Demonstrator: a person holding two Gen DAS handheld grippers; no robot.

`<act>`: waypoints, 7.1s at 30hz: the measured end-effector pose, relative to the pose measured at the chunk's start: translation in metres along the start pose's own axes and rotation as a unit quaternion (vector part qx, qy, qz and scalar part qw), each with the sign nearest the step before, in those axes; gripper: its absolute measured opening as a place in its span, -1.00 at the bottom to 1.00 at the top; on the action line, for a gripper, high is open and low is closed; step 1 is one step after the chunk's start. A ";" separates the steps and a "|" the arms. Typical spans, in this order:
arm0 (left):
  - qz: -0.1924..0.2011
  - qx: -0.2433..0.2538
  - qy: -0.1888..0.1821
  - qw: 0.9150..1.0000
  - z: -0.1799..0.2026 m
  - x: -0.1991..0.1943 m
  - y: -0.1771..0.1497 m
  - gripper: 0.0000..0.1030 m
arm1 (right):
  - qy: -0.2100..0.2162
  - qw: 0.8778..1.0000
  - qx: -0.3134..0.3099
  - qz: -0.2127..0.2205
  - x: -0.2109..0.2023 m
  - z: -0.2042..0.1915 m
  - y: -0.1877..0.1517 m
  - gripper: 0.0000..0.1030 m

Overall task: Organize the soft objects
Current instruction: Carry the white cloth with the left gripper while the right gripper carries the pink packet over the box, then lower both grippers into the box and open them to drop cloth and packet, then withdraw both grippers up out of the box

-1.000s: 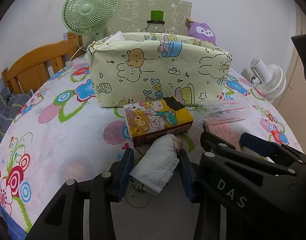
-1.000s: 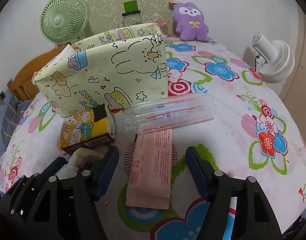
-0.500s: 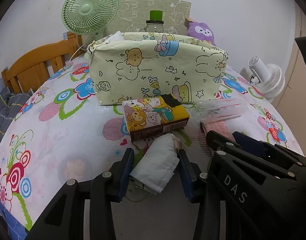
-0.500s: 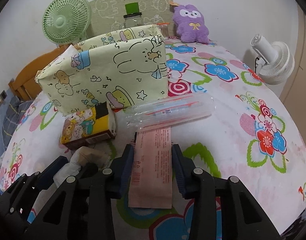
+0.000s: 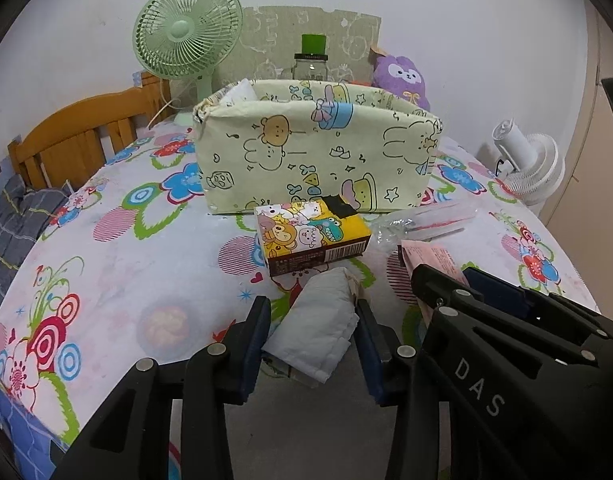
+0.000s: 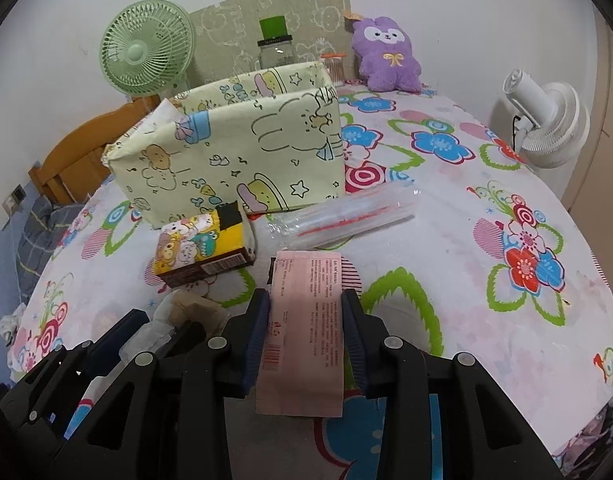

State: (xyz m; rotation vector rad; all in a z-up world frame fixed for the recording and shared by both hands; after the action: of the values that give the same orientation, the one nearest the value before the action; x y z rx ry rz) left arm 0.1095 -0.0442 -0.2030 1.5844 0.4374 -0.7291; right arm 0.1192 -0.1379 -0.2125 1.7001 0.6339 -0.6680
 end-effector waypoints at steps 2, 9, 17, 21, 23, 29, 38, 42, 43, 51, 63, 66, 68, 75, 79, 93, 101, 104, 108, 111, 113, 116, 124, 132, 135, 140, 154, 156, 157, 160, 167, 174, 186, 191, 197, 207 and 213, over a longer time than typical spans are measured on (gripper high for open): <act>0.004 0.000 0.000 1.000 0.000 -0.004 0.001 -0.18 | 0.000 1.000 0.000 0.004 -0.004 -0.001 0.001 -0.23; 0.016 -0.001 -0.001 1.000 0.000 -0.016 0.008 -0.20 | -0.001 1.000 0.003 0.017 -0.018 -0.003 0.005 -0.23; 0.029 -0.001 -0.003 1.000 0.001 -0.030 0.022 -0.20 | 0.001 0.999 0.005 0.033 -0.035 -0.007 0.018 -0.23; 0.036 0.000 -0.003 0.999 0.001 -0.037 0.030 -0.20 | 0.002 0.999 0.009 0.041 -0.043 -0.009 0.025 -0.23; 0.038 -0.001 -0.004 0.999 0.001 -0.041 0.034 -0.20 | 0.003 0.999 0.009 0.045 -0.048 -0.010 0.030 -0.23; 0.044 -0.006 -0.014 0.999 0.003 -0.050 0.045 -0.21 | 0.002 0.998 0.006 0.060 -0.063 -0.012 0.043 -0.23; 0.058 0.000 -0.008 0.998 0.004 -0.066 0.060 -0.22 | 0.007 0.997 0.004 0.078 -0.080 -0.017 0.056 -0.23; 0.068 0.002 -0.002 0.998 0.002 -0.075 0.068 -0.22 | 0.011 0.996 0.001 0.087 -0.090 -0.021 0.063 -0.23; 0.070 0.003 -0.001 0.998 0.002 -0.076 0.070 -0.22 | 0.012 0.996 0.001 0.089 -0.092 -0.022 0.064 -0.23; 0.082 0.010 0.003 0.997 0.003 -0.086 0.089 -0.22 | 0.018 0.994 -0.001 0.107 -0.107 -0.027 0.082 -0.23; 0.091 0.015 0.004 0.996 0.002 -0.089 0.113 -0.22 | 0.030 0.993 -0.006 0.117 -0.112 -0.035 0.106 -0.23; 0.092 0.016 0.003 0.996 0.002 -0.086 0.118 -0.22 | 0.032 0.993 -0.005 0.118 -0.109 -0.036 0.113 -0.23; 0.092 0.015 0.004 0.996 0.001 -0.084 0.122 -0.22 | 0.033 0.993 -0.005 0.117 -0.108 -0.037 0.117 -0.23; 0.096 0.019 0.006 0.995 -0.002 -0.075 0.140 -0.22 | 0.035 0.992 -0.004 0.121 -0.099 -0.040 0.135 -0.23; 0.098 0.019 0.005 0.995 -0.004 -0.071 0.148 -0.22 | 0.037 0.992 -0.005 0.123 -0.094 -0.042 0.145 -0.23; 0.102 0.009 0.010 0.995 -0.017 -0.045 0.172 -0.22 | 0.040 0.991 -0.011 0.124 -0.069 -0.051 0.171 -0.23; 0.098 0.014 0.015 0.995 -0.021 -0.023 0.180 -0.22 | 0.043 0.992 -0.009 0.117 -0.043 -0.053 0.183 -0.23; 0.095 0.013 0.013 0.995 -0.022 -0.013 0.183 -0.22 | 0.040 0.992 -0.011 0.115 -0.033 -0.052 0.187 -0.23; 0.088 0.011 0.008 0.996 -0.024 0.003 0.187 -0.22 | 0.047 0.993 -0.011 0.105 -0.019 -0.052 0.191 -0.23; 0.080 0.008 0.004 0.997 -0.026 0.016 0.187 -0.22 | 0.047 0.994 -0.012 0.096 -0.004 -0.052 0.194 -0.23; 0.076 0.008 0.000 0.997 -0.026 0.023 0.186 -0.22 | 0.046 0.995 -0.012 0.090 0.003 -0.052 0.194 -0.23; 0.071 0.008 -0.007 0.997 -0.027 0.037 0.185 -0.22 | 0.045 0.995 -0.014 0.083 0.015 -0.052 0.194 -0.23; 0.046 0.001 -0.016 0.999 -0.031 0.065 0.179 -0.08 | 0.045 0.997 -0.014 0.059 0.044 -0.051 0.190 -0.23; 0.040 0.000 0.002 0.999 -0.039 0.074 0.173 0.55 | 0.059 0.997 -0.031 0.044 0.064 -0.060 0.187 -0.23; 0.033 0.003 0.002 0.999 -0.041 0.076 0.170 0.56 | 0.060 0.997 -0.036 0.037 0.069 -0.063 0.184 -0.21; 0.025 0.005 0.004 1.000 -0.043 0.079 0.166 0.57 | 0.063 0.996 -0.047 0.029 0.077 -0.069 0.180 -0.18; 0.034 -0.001 0.014 0.999 -0.046 0.062 0.164 0.76 | 0.069 0.994 -0.060 0.054 0.058 -0.072 0.178 0.70; 0.036 -0.002 0.014 0.999 -0.045 0.057 0.163 0.78 | 0.069 0.994 -0.060 0.058 0.052 -0.072 0.178 0.73; 0.036 -0.003 0.014 0.999 -0.045 0.054 0.163 0.80 | 0.068 0.994 -0.060 0.060 0.049 -0.071 0.177 0.74; 0.042 -0.003 0.016 0.999 -0.043 0.044 0.162 0.85 | 0.066 0.994 -0.058 0.067 0.037 -0.070 0.175 0.81; 0.054 -0.002 0.014 0.998 -0.036 0.022 0.159 0.90 | 0.053 0.993 -0.054 0.088 0.010 -0.062 0.171 0.97; 0.061 0.003 0.017 0.998 -0.028 0.002 0.153 0.91 | 0.054 0.993 -0.050 0.096 -0.014 -0.057 0.161 0.99; 0.077 0.006 0.018 0.997 -0.012 -0.037 0.140 0.99 | 0.056 0.991 -0.043 0.114 -0.061 -0.047 0.144 0.99; 0.079 0.011 0.020 0.997 -0.004 -0.047 0.133 0.99 | 0.056 0.992 -0.036 0.111 -0.073 -0.041 0.135 0.99; 0.083 0.008 0.007 0.997 0.002 -0.057 0.124 0.99 | 0.058 0.990 -0.037 0.125 -0.088 -0.037 0.126 0.99; 0.083 0.013 0.001 0.996 0.011 -0.063 0.112 0.99 | 0.045 0.990 -0.033 0.126 -0.097 -0.027 0.113 0.99; 0.078 0.016 -0.008 0.997 0.016 -0.058 0.104 0.99 | 0.038 0.991 -0.030 0.124 -0.094 -0.022 0.104 0.99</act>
State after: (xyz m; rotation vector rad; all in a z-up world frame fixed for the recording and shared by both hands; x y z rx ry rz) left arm 0.1323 -0.0680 -0.0875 1.6212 0.2880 -0.6303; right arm 0.1303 -0.1451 -0.0710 1.7181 0.4793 -0.4064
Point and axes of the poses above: each gripper's, at about its wrist camera, not at the fingertips, and x roughly the way its jaws point, z to its right, y to its top, the point moved 9 cm from there along x, roughly the way its jaws point, and after that the axes turned 7 degrees about x, right-handed, at the moved point
